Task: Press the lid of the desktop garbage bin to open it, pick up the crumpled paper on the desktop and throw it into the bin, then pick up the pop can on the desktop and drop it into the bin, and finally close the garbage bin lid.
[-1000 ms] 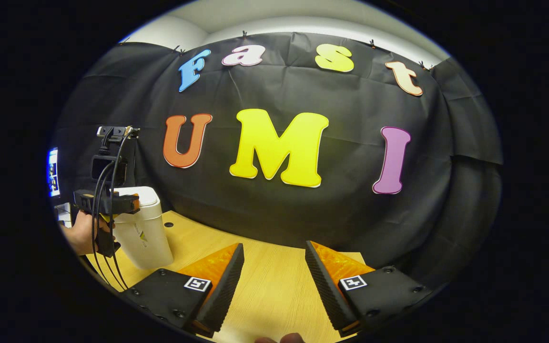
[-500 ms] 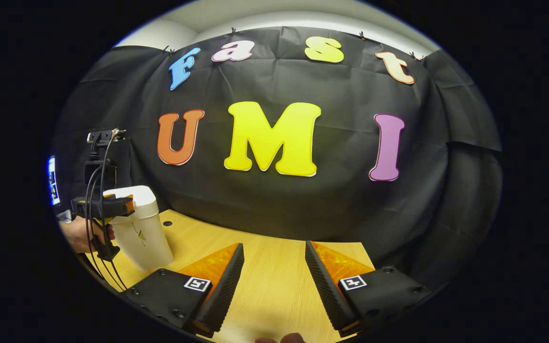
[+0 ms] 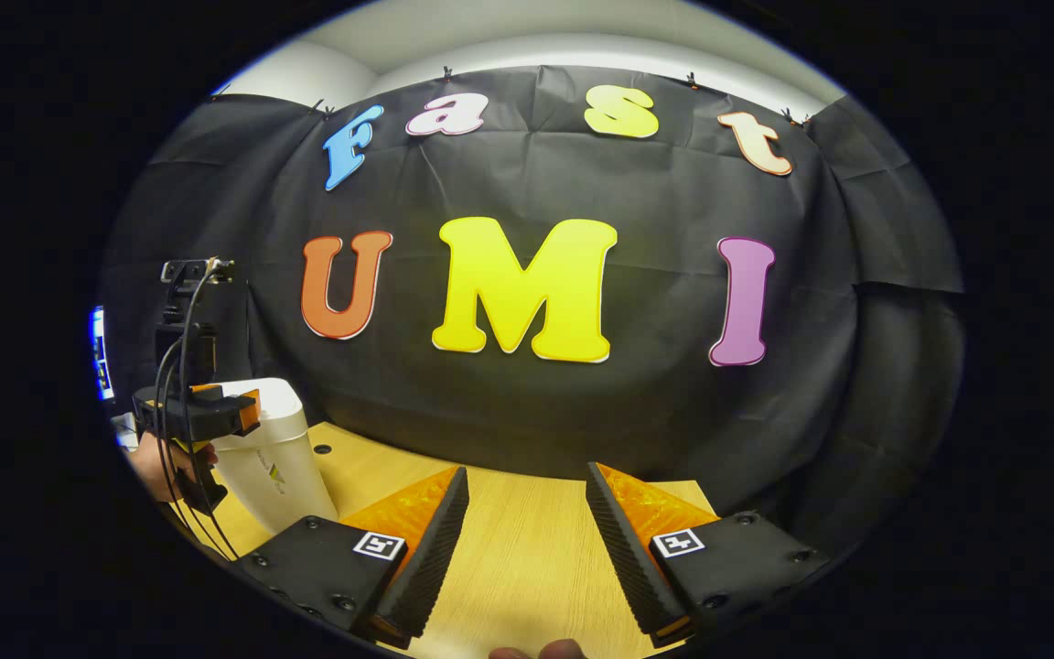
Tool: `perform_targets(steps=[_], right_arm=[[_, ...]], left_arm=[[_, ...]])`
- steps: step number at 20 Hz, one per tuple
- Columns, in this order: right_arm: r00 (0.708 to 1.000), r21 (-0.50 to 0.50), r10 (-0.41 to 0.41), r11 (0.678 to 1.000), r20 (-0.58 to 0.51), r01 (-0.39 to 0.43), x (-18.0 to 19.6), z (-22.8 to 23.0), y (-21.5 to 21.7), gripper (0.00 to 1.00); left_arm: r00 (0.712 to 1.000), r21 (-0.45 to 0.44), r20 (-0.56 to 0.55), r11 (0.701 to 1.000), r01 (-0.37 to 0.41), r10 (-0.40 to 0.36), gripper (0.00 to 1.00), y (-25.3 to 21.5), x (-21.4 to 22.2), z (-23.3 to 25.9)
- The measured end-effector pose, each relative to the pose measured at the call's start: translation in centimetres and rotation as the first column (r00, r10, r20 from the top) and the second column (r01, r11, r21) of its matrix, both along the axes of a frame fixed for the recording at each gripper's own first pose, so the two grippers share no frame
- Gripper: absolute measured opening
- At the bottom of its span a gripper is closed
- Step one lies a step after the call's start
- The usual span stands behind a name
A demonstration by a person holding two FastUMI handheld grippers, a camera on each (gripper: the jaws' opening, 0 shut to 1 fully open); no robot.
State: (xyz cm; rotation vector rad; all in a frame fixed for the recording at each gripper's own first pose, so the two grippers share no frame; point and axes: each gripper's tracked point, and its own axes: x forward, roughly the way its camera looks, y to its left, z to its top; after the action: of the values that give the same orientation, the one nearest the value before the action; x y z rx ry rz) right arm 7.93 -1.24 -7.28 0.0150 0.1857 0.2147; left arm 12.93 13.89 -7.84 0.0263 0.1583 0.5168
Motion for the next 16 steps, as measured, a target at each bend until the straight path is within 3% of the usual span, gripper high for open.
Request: perform_targets(steps=[4, 10, 16], right_arm=[[0.999, 0.025, -0.030, 0.999, 0.035, 0.029, 0.3, 1.5, 0.5, 0.83], [0.991, 0.041, -0.074, 0.997, 0.116, 0.069, -0.1, 4.6, 0.9, 0.82], [0.984, 0.048, -0.110, 0.993, 0.142, 0.104, -0.6, 5.4, 0.5, 0.83]], left_arm=[[0.988, 0.059, 0.047, 0.988, 0.141, -0.144, 0.91, -2.8, 0.8, 4.0], [0.919, 0.057, 0.118, 0.927, 0.371, -0.375, 0.91, -10.7, -0.9, 8.4], [0.861, 0.055, 0.161, 0.876, 0.480, -0.482, 0.90, -15.4, -3.4, 11.1]])
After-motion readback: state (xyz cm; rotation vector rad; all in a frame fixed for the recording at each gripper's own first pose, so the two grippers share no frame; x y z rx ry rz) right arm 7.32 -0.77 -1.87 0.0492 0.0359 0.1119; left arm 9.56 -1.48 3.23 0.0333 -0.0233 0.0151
